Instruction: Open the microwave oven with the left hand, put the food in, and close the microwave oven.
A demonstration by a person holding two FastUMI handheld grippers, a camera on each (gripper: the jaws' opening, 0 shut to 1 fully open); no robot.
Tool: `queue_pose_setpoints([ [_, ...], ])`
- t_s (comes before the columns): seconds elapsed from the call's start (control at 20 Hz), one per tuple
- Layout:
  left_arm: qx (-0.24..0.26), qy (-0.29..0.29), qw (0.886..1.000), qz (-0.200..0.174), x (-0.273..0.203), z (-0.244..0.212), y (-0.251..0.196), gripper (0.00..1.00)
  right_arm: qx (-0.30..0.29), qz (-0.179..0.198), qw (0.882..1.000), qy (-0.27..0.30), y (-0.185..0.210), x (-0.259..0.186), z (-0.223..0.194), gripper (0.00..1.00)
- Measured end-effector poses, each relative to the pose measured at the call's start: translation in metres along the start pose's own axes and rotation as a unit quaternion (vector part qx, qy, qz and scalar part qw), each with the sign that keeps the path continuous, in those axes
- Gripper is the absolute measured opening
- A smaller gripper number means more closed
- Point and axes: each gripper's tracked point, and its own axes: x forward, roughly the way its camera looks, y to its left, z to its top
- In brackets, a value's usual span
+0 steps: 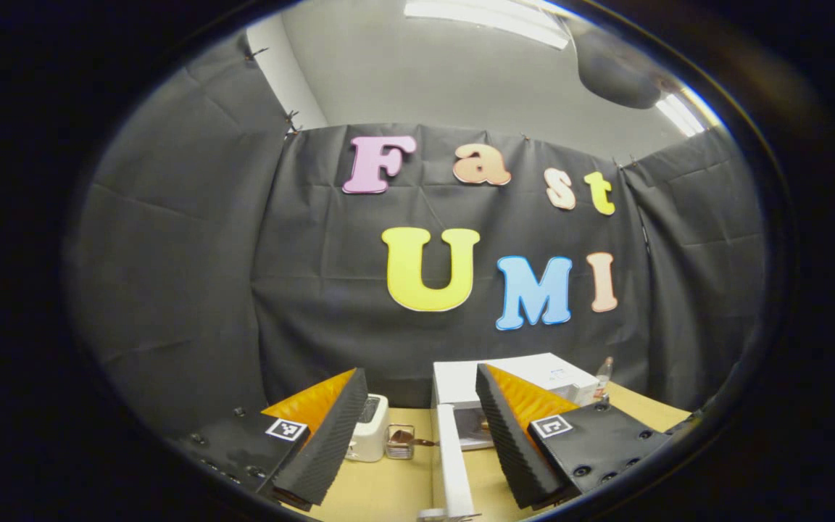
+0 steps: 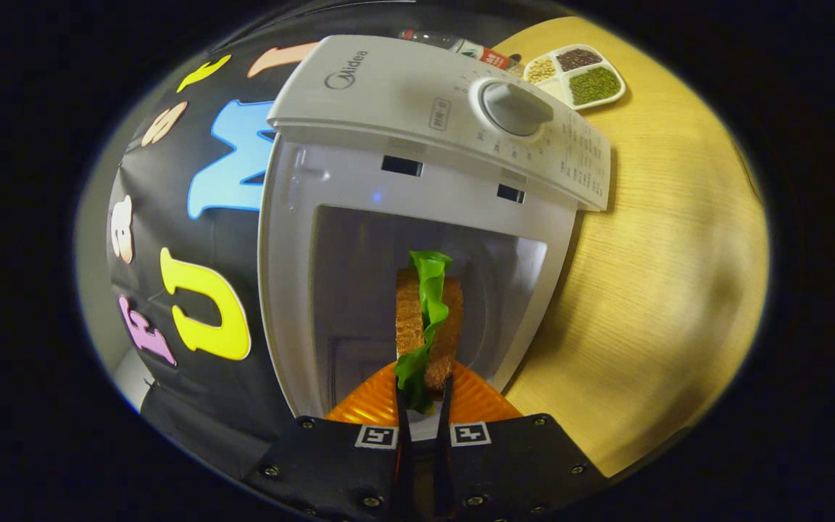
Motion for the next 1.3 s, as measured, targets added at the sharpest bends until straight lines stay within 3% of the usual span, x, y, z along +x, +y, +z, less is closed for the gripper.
queue_pose_setpoints([
  [0.4,-0.004,0.033,0.999,0.041,0.001,-0.025,0.054,0.96,0.055,-0.020,0.996,-0.071,-0.009,0.064,-0.013,0.12],
  [0.8,-0.008,0.041,0.998,0.046,0.014,-0.033,0.068,0.98,0.065,-0.034,0.994,-0.082,-0.010,0.093,-0.018,0.12],
  [0.95,-0.005,0.024,0.999,0.044,0.020,-0.024,0.066,0.97,0.042,-0.051,0.996,-0.063,-0.012,0.092,-0.020,0.19],
  [1.1,-0.014,0.022,0.999,0.017,0.029,-0.025,0.049,0.96,-0.013,-0.085,0.996,-0.020,-0.017,0.084,-0.029,0.37],
  [1.15,-0.013,0.022,1.000,0.009,0.032,-0.026,0.044,0.96,-0.034,-0.088,0.995,-0.017,-0.017,0.080,-0.030,0.50],
  [1.2,-0.010,0.023,1.000,0.001,0.036,-0.028,0.038,0.97,-0.049,-0.084,0.995,-0.011,-0.012,0.077,-0.032,0.52],
  [1.3,-0.003,0.022,1.000,-0.007,0.039,-0.027,0.030,0.97,-0.083,-0.075,0.994,0.006,-0.002,0.068,-0.036,0.72],
])
